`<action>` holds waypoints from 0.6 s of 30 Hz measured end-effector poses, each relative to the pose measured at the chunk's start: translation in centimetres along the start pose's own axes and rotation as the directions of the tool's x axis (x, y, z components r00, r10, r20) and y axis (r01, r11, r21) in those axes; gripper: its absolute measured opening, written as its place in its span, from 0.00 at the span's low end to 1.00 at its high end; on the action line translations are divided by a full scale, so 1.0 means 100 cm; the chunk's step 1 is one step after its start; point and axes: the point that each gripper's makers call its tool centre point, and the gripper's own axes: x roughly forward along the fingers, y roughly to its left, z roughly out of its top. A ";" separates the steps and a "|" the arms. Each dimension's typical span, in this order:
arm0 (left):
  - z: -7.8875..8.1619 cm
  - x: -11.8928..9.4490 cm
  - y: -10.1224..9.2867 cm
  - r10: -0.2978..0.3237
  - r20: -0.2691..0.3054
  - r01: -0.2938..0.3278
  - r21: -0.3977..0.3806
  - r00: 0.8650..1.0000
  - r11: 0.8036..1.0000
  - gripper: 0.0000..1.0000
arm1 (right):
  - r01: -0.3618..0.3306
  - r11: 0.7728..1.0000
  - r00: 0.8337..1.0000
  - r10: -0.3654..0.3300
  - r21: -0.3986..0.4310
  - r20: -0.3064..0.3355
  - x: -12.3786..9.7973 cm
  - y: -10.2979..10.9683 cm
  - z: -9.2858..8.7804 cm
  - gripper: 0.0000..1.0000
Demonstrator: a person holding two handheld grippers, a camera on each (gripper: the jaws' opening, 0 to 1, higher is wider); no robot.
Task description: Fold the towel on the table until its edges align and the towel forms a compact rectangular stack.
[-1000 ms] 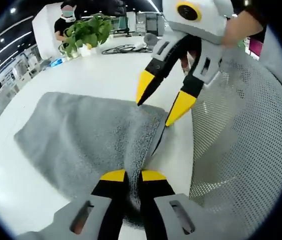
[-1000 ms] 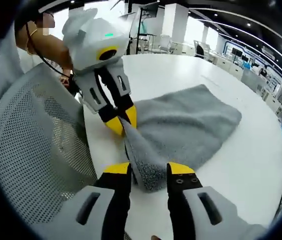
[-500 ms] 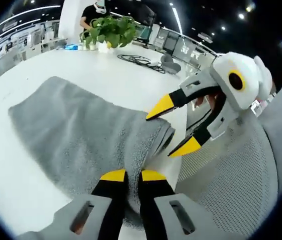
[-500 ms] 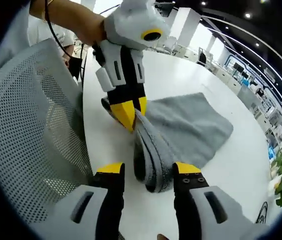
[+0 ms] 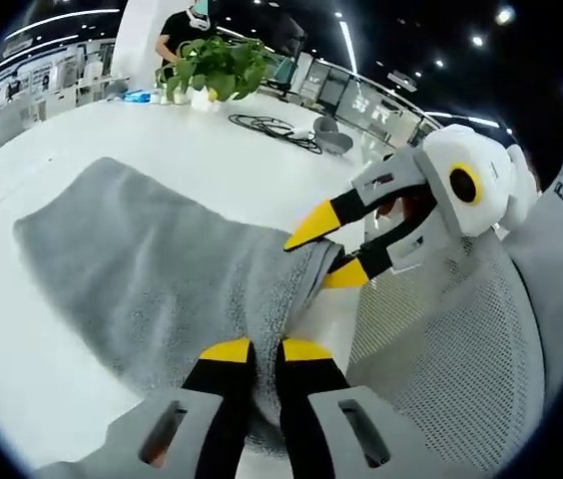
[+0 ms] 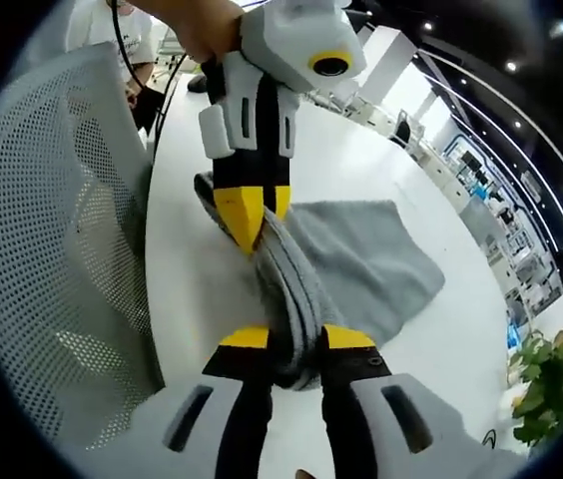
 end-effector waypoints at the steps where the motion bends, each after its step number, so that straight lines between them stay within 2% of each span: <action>1: 0.000 0.000 -0.002 0.002 -0.001 -0.002 0.008 1.000 1.000 0.09 | -0.003 1.000 1.000 0.003 0.003 0.001 0.000 -0.001 0.001 0.09; 3: -0.002 0.001 0.000 0.004 -0.005 -0.003 0.016 1.000 1.000 0.09 | -0.020 0.997 1.000 0.019 0.072 0.006 0.000 -0.002 0.002 0.06; 7: 0.000 -0.001 -0.003 0.009 -0.006 -0.009 0.038 1.000 0.999 0.10 | -0.024 0.989 0.999 0.021 0.149 0.025 -0.002 -0.010 0.008 0.05; 8: 0.000 -0.001 -0.003 0.010 -0.005 -0.010 0.043 1.000 0.999 0.11 | -0.024 0.986 0.999 0.020 0.167 0.029 0.005 -0.010 0.004 0.04; 10: 0.000 -0.002 -0.004 0.015 -0.002 -0.014 0.067 1.000 0.998 0.13 | -0.027 0.972 0.999 0.018 0.232 0.040 0.004 -0.014 0.008 0.04; 12: -0.002 0.000 -0.007 0.013 -0.009 -0.013 0.092 1.000 0.996 0.16 | -0.028 0.964 0.999 0.016 0.263 0.050 0.004 -0.017 0.010 0.04; 16: -0.005 -0.001 -0.011 0.061 -0.018 -0.058 0.132 0.998 0.990 0.22 | -0.031 0.949 0.998 0.013 0.314 0.060 0.002 -0.020 0.015 0.04; 18: -0.006 -0.001 -0.011 0.087 -0.017 -0.084 0.141 0.996 0.986 0.25 | -0.037 0.932 0.998 0.015 0.360 0.064 0.002 -0.020 0.016 0.04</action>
